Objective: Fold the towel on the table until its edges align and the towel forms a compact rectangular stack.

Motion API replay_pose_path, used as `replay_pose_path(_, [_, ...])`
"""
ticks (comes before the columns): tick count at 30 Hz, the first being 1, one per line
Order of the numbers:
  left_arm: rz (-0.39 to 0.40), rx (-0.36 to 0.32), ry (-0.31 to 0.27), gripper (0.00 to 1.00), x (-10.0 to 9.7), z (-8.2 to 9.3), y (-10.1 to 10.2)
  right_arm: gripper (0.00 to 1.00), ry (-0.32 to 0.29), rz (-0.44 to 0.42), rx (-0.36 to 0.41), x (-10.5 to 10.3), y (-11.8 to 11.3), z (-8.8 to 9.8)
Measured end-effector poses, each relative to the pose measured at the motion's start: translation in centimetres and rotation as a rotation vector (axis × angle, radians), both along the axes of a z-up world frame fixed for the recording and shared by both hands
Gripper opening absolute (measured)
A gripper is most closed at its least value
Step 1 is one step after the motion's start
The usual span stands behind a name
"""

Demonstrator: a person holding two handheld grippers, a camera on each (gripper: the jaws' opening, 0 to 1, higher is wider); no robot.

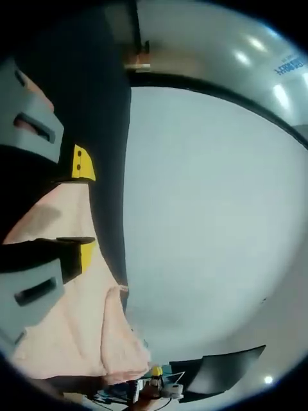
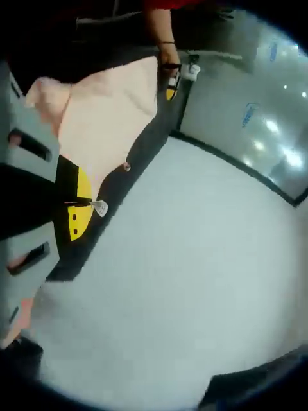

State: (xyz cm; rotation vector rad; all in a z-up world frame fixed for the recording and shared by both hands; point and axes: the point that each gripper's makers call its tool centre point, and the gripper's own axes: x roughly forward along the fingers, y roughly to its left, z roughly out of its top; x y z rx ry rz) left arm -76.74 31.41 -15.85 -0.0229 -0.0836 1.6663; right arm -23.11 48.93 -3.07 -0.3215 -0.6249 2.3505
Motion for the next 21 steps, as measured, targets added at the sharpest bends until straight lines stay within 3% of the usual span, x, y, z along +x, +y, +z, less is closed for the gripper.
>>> replay_pose_path(2, [-0.009, 0.008, 0.002, 0.31, 0.2, 0.1, -0.1, 0.0, -0.071, -0.074, 0.099, 0.2, 2.8, 1.6])
replay_pose_path(3, [-0.016, 0.011, 0.004, 0.31, 0.4, 0.2, -0.1, 0.0, -0.077, -0.089, 0.129, -0.3, 4.0, 2.4])
replay_pose_path(8, [-0.042, -0.006, 0.027, 0.31, 1.0, -0.1, 0.2, 0.0, -0.115, -0.081, 0.187, -2.8, 8.5, 5.6])
replay_pose_path(10, [-0.052, -0.015, 0.037, 0.31, 1.2, -0.2, 0.3, 0.0, -0.203, -0.021, 0.291, -4.3, 10.0, 7.1])
replay_pose_path(12, [-0.057, -0.022, 0.047, 0.31, 1.2, -0.3, 0.4, 0.0, -0.295, -0.036, 0.311, -5.0, 11.9, 7.1])
replay_pose_path(14, [-0.055, -0.02, 0.051, 0.31, 1.0, -0.3, 0.4, 0.0, -0.273, -0.076, 0.301, -5.0, 14.9, 7.6])
replay_pose_path(16, [-0.045, -0.016, 0.048, 0.31, 0.8, -0.3, 0.2, 0.0, -0.217, -0.093, 0.219, -5.4, 18.5, 6.4])
replay_pose_path(18, [-0.041, -0.022, 0.048, 0.3, 0.7, -0.4, 0.3, 0.0, -0.221, -0.128, 0.202, -5.4, 21.0, 4.6])
replay_pose_path(20, [-0.049, -0.04, 0.07, 0.3, 1.0, -0.7, 0.6, 0.02, -0.162, -0.171, 0.051, -5.3, 24.0, 0.6])
replay_pose_path(21, [-0.053, -0.051, 0.082, 0.3, 1.2, -0.9, 0.7, 0.15, -0.106, -0.179, -0.064, -5.3, 24.6, -1.7])
